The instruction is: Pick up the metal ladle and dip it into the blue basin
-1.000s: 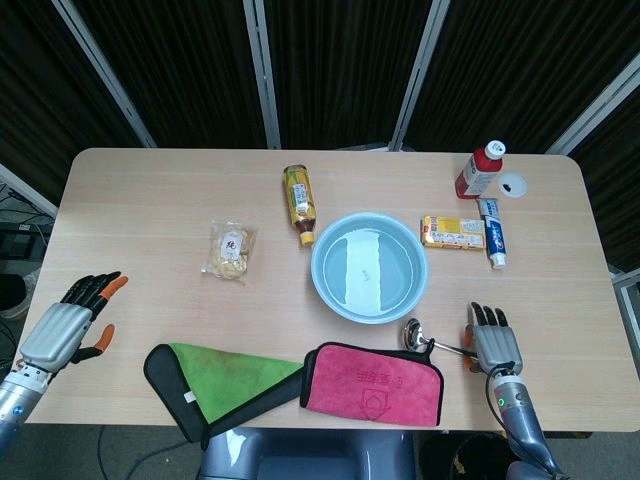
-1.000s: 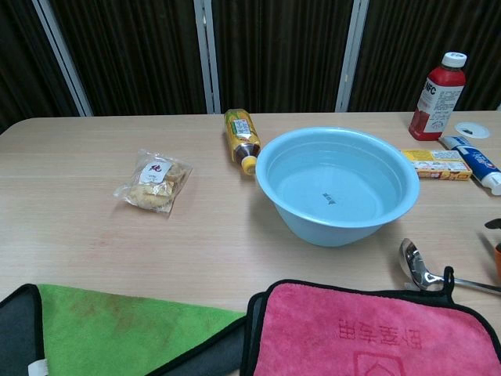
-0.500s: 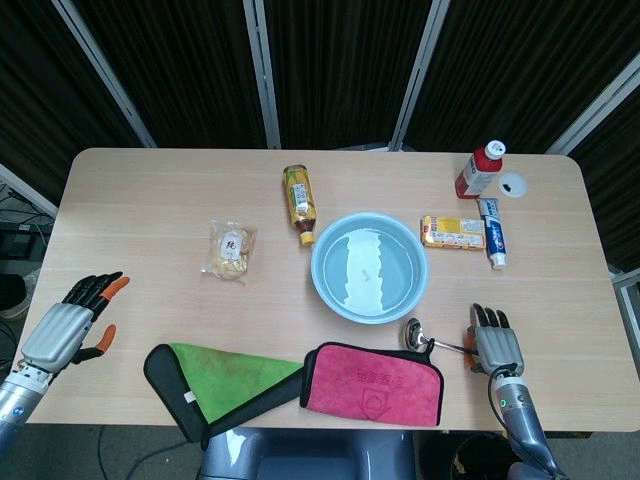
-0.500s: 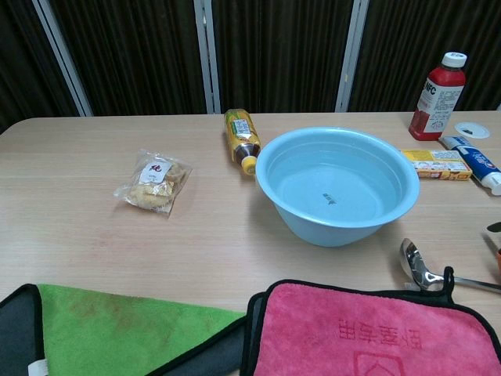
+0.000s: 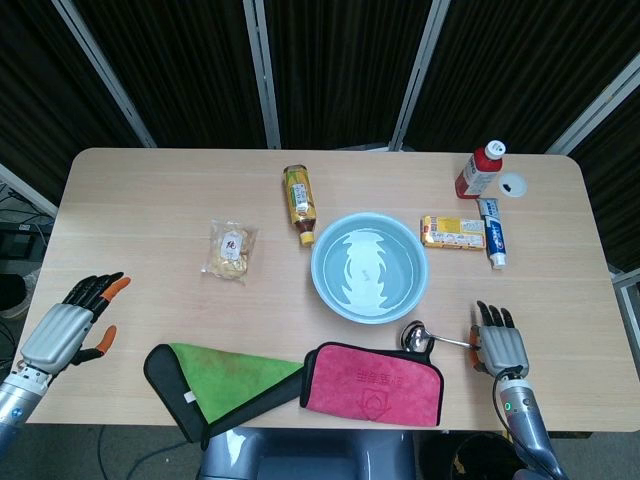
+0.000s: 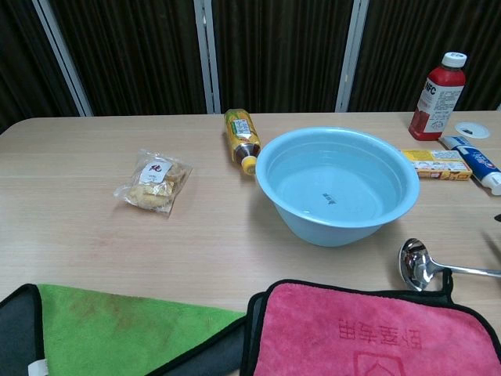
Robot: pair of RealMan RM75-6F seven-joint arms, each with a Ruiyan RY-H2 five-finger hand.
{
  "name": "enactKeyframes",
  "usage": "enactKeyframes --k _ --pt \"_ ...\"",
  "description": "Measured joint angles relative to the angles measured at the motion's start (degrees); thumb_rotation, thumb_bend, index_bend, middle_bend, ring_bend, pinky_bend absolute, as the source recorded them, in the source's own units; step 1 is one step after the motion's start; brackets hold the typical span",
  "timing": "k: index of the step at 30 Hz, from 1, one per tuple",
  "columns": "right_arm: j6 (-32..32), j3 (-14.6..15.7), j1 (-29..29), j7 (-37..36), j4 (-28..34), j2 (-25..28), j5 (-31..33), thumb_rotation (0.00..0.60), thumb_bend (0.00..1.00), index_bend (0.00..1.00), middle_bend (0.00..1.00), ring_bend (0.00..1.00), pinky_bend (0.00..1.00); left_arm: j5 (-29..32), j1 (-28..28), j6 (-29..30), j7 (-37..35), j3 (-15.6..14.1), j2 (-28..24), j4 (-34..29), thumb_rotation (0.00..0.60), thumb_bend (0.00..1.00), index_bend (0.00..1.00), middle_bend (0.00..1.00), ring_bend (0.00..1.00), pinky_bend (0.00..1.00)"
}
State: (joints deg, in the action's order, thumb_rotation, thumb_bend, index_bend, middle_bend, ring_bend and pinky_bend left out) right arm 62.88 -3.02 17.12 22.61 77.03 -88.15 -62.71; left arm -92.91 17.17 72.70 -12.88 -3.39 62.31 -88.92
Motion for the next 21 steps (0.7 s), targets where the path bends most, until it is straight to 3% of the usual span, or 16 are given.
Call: enactKeyframes --k 12,21 --pt "-2.4 0.1 1.1 4.5 4.2 4.0 2.3 0.600 0.44 0.63 0.00 0.00 0.00 -0.5 -0.1 0.2 0.0 -0.4 -0.1 0.0 0.600 0.57 0.00 0.00 0.00 0.00" --pt "-5.4 1.1 3.5 13.2 7.7 7.4 8.0 0.600 0.46 0.64 0.01 0.00 0.00 -0.8 0.0 0.1 0.0 -0.6 -0.1 -0.1 0.600 0.57 0.00 0.00 0.00 0.00"
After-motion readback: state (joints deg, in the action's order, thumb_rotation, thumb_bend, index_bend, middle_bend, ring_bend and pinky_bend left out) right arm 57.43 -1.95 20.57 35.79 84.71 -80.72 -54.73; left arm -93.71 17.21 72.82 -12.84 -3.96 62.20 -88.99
